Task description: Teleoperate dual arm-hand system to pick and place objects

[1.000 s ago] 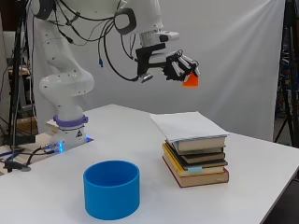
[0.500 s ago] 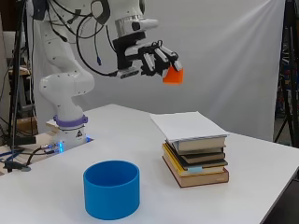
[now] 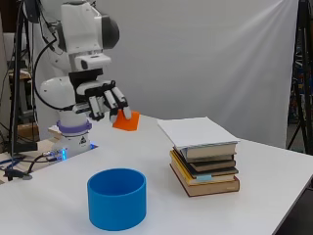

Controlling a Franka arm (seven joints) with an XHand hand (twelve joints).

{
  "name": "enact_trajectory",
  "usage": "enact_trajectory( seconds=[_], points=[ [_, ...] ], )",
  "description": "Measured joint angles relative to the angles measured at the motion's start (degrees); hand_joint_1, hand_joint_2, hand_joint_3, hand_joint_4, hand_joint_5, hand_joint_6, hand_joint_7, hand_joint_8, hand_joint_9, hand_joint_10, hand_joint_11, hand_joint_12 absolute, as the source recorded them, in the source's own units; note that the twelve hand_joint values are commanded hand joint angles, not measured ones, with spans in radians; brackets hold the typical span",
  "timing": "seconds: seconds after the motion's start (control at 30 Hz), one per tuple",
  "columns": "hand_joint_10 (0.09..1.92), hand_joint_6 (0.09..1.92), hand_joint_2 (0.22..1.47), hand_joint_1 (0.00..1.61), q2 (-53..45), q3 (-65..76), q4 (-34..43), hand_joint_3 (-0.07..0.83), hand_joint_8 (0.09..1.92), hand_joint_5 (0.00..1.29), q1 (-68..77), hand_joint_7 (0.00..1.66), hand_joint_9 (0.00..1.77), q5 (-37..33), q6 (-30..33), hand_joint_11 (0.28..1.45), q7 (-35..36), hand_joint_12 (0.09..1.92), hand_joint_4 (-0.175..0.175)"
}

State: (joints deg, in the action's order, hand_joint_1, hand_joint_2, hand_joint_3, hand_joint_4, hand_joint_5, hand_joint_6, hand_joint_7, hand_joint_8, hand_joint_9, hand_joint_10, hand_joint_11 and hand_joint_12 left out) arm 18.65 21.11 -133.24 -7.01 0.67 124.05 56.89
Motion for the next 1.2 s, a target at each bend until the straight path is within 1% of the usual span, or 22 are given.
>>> enact_trajectory(
  seconds=[0.07, 0.17, 0.23, 0.37, 0.47, 0.53, 0.57, 0.6, 0.63, 0.67, 0.7, 0.73, 0.77, 0.87, 0.93, 1.07, 1.2],
  points=[
    [1.89, 1.16, 1.17, 0.97, 0.18, 2.7, -2.18, -0.001, 1.85, 0.86, -0.38, 1.49, 1.68, -0.3, 1.18, 1.3, 1.55, 1.78, 0.175],
    [1.91, 1.16, 1.17, 0.97, -2.21, 6.04, -2.86, -0.001, 1.88, 0.87, -0.56, 1.52, 1.69, -2.68, 3.36, 1.3, 4.26, 1.77, 0.175],
    [1.92, 1.16, 1.17, 0.97, -5.29, 7.32, -2.75, 0.0, 1.92, 0.87, -0.66, 1.57, 1.71, -5.04, 4.53, 1.31, 6.52, 1.77, 0.175],
    [1.92, 1.16, 1.17, 0.97, -10.03, 8.17, -4.22, 0.0, 1.92, 0.87, -0.69, 1.62, 1.74, -10.48, 7.23, 1.33, 11.8, 1.77, 0.175],
    [1.92, 1.15, 1.17, 0.97, -9.7, 7.67, -6.59, 0.0, 1.92, 0.87, -0.69, 1.63, 1.76, -12.66, 8.04, 1.34, 14.2, 1.76, 0.175],
    [1.92, 1.14, 1.17, 0.97, -8.8, 6.72, -7.94, 0.0, 1.92, 0.88, -0.68, 1.63, 1.76, -12.7, 8.17, 1.33, 14.35, 1.76, 0.175],
    [1.72, 0.79, 1.08, 0.82, -8.56, 6.29, -8.21, -0.012, 1.54, 0.58, -0.67, 1.33, 1.51, -12.64, 8.22, 1.1, 13.77, 1.67, 0.094],
    [1.23, 0.45, 0.89, 0.5, -8.26, 5.94, -8.41, -0.034, 0.92, 0.33, -0.68, 0.8, 0.93, -12.68, 8.25, 0.76, 13.04, 1.2, 0.082],
    [0.76, 0.23, 0.77, 0.27, -8.03, 5.54, -8.49, -0.036, 0.49, 0.17, -0.71, 0.43, 0.5, -12.58, 8.08, 0.56, 12.14, 0.75, 0.079],
    [0.43, 0.11, 0.72, 0.13, -8.02, 4.88, -8.25, -0.025, 0.24, 0.08, -0.71, 0.21, 0.26, -11.98, 7.36, 0.47, 10.66, 0.43, 0.073],
    [0.23, 0.09, 0.7, 0.06, -8.37, 4.09, -7.6, -0.015, 0.12, 0.04, -0.71, 0.1, 0.13, -10.68, 5.95, 0.43, 8.17, 0.23, 0.069],
    [0.13, 0.09, 0.69, 0.03, -8.84, 3.44, -6.84, -0.008, 0.09, 0.02, -0.72, 0.05, 0.07, -9.26, 4.49, 0.42, 5.29, 0.12, 0.067],
    [0.09, 0.09, 0.69, 0.01, -9.32, 2.89, -6.1, -0.004, 0.09, 0.01, -0.73, 0.02, 0.04, -7.8, 3.06, 0.41, 1.91, 0.09, 0.068],
    [0.09, 0.09, 0.69, 0.0, -10.67, 1.64, -4.04, 0.002, 0.09, 0.0, -0.75, 0.0, 0.02, -4.55, 0.02, 0.41, -9.16, 0.09, 0.071],
    [0.09, 0.09, 0.7, 0.0, -11.37, 0.9, -2.84, 0.007, 0.09, 0.0, -0.72, 0.0, 0.03, -2.78, -1.42, 0.42, -13.34, 0.09, 0.071],
    [0.09, 0.09, 0.72, 0.0, -10.73, -0.11, -1.67, 0.009, 0.09, 0.0, -0.73, 0.0, 0.08, 0.38, -2.39, 0.43, -13.35, 0.09, 0.07],
    [0.09, 0.09, 0.74, 0.0, -10.43, -0.37, 0.04, 0.01, 0.09, 0.0, -0.79, 0.0, 0.14, 0.07, -2.18, 0.46, -9.98, 0.09, 0.072]
  ],
)
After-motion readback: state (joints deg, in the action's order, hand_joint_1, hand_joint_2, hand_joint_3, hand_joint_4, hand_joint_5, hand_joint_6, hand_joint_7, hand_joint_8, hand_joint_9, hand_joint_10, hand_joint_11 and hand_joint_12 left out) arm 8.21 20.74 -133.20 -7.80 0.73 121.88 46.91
